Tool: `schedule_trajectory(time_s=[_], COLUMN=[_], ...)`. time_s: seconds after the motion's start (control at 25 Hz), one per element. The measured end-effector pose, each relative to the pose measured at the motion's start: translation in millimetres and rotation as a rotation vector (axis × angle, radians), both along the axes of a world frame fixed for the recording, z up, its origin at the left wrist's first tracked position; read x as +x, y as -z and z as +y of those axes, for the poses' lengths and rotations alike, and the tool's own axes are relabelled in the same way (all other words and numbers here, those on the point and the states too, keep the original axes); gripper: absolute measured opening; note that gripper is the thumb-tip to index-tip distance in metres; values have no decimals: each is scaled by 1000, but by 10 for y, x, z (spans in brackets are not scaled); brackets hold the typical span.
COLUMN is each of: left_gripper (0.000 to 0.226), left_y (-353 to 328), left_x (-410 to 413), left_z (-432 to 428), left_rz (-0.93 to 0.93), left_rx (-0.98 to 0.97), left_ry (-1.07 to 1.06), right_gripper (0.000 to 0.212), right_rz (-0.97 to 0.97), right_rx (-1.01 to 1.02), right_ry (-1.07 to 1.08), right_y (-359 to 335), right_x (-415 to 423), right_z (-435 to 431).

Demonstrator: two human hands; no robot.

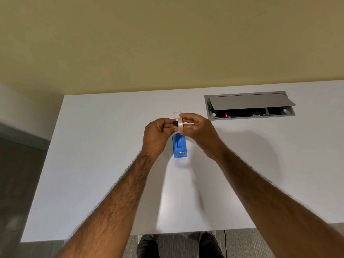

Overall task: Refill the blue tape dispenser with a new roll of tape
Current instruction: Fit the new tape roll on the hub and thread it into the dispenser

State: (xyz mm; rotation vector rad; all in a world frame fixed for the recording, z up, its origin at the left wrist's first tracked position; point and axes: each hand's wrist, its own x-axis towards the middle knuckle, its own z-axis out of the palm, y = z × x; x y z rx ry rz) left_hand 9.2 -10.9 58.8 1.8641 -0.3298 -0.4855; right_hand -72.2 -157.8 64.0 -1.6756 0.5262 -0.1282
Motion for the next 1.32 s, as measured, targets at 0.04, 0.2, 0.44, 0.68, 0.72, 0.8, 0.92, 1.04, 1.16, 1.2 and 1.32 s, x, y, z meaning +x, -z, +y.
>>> schedule_trajectory(time_s=[0.04, 0.2, 0.44, 0.68, 0.72, 0.8, 0.92, 1.04, 1.16, 1.2, 1.32], left_gripper=[21, 25, 20, 20, 20, 19, 18, 19, 20, 21, 19], left_y=[-8, -59, -57, -73, -66, -41, 12, 79, 116, 122, 129], left_x=[0, 2, -9, -3, -7, -7, -16, -30, -19, -3, 22], left_z=[6, 15, 44, 48, 41, 26, 23, 27, 17, 17, 36], left_rz=[-9, -27, -6, 5, 9, 20, 39, 48, 87, 107, 160], left_rx=[10, 42, 49, 32, 33, 35, 60, 81, 64, 51, 11], left_ry=[5, 66, 26, 40, 37, 33, 29, 35, 14, 13, 39], right_gripper=[43, 44, 44, 44, 44, 43, 43, 43, 41, 41, 41], right_rz=[-5, -5, -14, -9, -6, 9, 55, 93, 94, 94, 86], right_rx=[7, 29, 95, 129, 132, 112, 6, -163, -272, -271, -285], right_ry=[-2, 2, -8, -39, -39, -38, -82, -160, -187, -179, -162], right_y=[-1, 11, -7, 14, 19, 28, 26, 12, 25, 28, 33], right_x=[-6, -24, -31, -50, -50, -42, -16, 9, 41, 50, 65], right_z=[2, 25, 44, 27, 25, 21, -28, -58, -42, -37, -28])
